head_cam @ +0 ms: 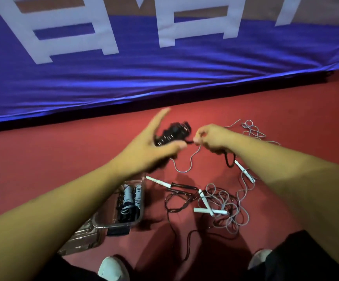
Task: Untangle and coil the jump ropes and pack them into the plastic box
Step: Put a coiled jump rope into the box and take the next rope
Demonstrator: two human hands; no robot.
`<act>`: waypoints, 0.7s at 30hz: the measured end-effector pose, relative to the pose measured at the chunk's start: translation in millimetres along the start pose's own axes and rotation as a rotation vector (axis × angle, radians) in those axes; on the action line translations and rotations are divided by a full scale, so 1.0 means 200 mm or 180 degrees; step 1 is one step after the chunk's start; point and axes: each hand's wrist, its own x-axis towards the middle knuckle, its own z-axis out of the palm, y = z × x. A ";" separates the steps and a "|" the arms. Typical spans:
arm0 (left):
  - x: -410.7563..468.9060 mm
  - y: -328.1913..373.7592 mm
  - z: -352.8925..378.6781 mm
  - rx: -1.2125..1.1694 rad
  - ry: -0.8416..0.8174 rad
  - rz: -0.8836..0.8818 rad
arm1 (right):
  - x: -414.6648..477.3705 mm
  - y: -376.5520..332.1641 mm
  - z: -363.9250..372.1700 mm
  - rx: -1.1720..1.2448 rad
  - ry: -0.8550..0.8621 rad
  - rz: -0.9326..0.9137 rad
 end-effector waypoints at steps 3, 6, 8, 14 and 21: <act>0.09 -0.03 -0.22 -0.0178 0.1016 -0.0247 | -0.06 -0.05 0.08 0.0056 -0.0993 0.0086; 0.14 -0.21 -0.48 0.0810 0.1456 -0.0670 | -0.11 -0.19 0.15 0.0447 -0.1188 -0.0164; 0.14 -0.33 -0.60 0.1222 0.1595 -0.1068 | -0.15 -0.29 0.19 0.0380 -0.1179 -0.0402; 0.10 -0.47 -0.79 0.2032 0.1925 -0.1443 | -0.27 -0.42 0.22 0.0120 -0.1321 -0.0500; 0.01 -0.60 -0.94 0.2314 0.2019 -0.1835 | -0.30 -0.42 0.19 0.0154 -0.1387 -0.0592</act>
